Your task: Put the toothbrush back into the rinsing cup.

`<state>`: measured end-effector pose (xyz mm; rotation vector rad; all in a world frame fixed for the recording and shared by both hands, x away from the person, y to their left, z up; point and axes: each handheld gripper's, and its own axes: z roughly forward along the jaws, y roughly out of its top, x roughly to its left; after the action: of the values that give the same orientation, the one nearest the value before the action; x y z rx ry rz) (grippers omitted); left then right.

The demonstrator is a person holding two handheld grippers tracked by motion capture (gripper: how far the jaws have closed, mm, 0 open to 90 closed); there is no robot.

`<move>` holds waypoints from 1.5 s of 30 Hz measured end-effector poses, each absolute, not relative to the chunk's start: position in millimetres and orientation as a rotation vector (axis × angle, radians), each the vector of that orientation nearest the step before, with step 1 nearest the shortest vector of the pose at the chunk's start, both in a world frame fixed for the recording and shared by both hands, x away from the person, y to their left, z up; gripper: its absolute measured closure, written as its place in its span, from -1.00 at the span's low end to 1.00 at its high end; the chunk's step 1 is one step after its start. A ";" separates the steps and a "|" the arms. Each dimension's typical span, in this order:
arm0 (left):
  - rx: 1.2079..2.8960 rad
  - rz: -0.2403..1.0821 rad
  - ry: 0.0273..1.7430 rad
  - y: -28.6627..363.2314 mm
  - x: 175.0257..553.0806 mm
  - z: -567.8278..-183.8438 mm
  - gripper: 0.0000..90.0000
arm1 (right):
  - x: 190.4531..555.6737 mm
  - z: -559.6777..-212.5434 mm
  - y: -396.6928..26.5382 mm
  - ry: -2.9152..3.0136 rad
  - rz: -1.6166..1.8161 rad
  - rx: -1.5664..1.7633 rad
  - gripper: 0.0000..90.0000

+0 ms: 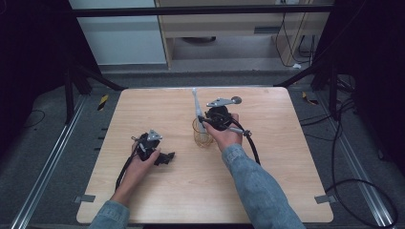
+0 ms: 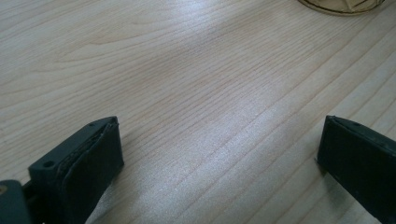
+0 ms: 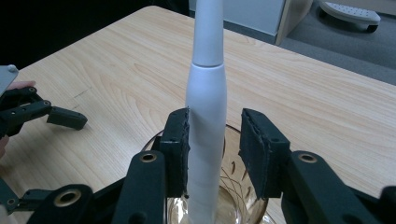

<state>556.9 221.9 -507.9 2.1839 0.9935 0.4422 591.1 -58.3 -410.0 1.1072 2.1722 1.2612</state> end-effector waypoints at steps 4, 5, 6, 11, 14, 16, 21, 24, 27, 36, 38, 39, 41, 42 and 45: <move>2.184 0.442 0.994 221.9 556.9 -507.9 -1.00 | 589.5 -409.2 -61.0 2.170 1.261 1.106 0.40; 2.184 0.442 0.994 221.9 556.9 -507.9 -1.00 | 589.0 -408.9 -61.5 2.170 1.261 1.106 0.40; 2.183 0.441 0.995 221.8 556.8 -507.9 -1.00 | 588.0 -408.1 -62.6 2.168 1.264 1.104 0.40; 2.182 0.440 0.996 221.8 556.9 -507.9 -1.00 | 586.5 -406.6 -64.2 2.166 1.266 1.101 0.40; 2.183 0.440 0.994 221.9 557.0 -507.9 -1.00 | 585.3 -405.2 -65.8 2.162 1.268 1.099 0.40; 2.184 0.439 0.994 221.9 557.0 -507.9 -1.00 | 584.1 -404.4 -67.2 2.159 1.270 1.099 0.40; 2.183 0.439 0.994 221.9 557.0 -507.9 -1.00 | 581.6 -402.9 -70.5 2.157 1.270 1.099 0.40; 2.183 0.439 0.994 221.9 557.0 -507.9 -1.00 | 580.7 -402.3 -71.7 2.154 1.272 1.100 0.40; 2.183 0.439 0.994 221.8 557.1 -507.9 -1.00 | 579.1 -400.6 -74.3 2.152 1.272 1.094 0.40; 2.183 0.438 0.994 221.8 557.0 -507.9 -1.00 | 575.3 -398.7 -79.5 2.147 1.275 1.098 0.37; 2.183 0.438 0.995 221.8 557.0 -507.9 -1.00 | 574.7 -398.4 -81.4 2.143 1.276 1.095 0.35; 2.183 0.438 0.995 221.8 557.0 -507.9 -1.00 | 574.7 -398.4 -81.4 2.143 1.276 1.095 0.35; 2.182 0.438 0.995 221.8 557.0 -508.0 -1.00 | 573.7 -397.9 -83.1 2.141 1.281 1.102 0.31; 2.182 0.438 0.995 221.8 557.0 -508.0 -1.00 | 573.1 -397.3 -84.1 2.138 1.282 1.107 0.29; 2.182 0.438 0.995 221.8 557.0 -508.0 -1.00 | 571.7 -395.5 -87.7 2.119 1.286 1.119 0.15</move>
<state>557.0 221.8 -508.0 2.1819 0.9953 0.4378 571.7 -87.7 -395.5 1.1187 2.1185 1.2858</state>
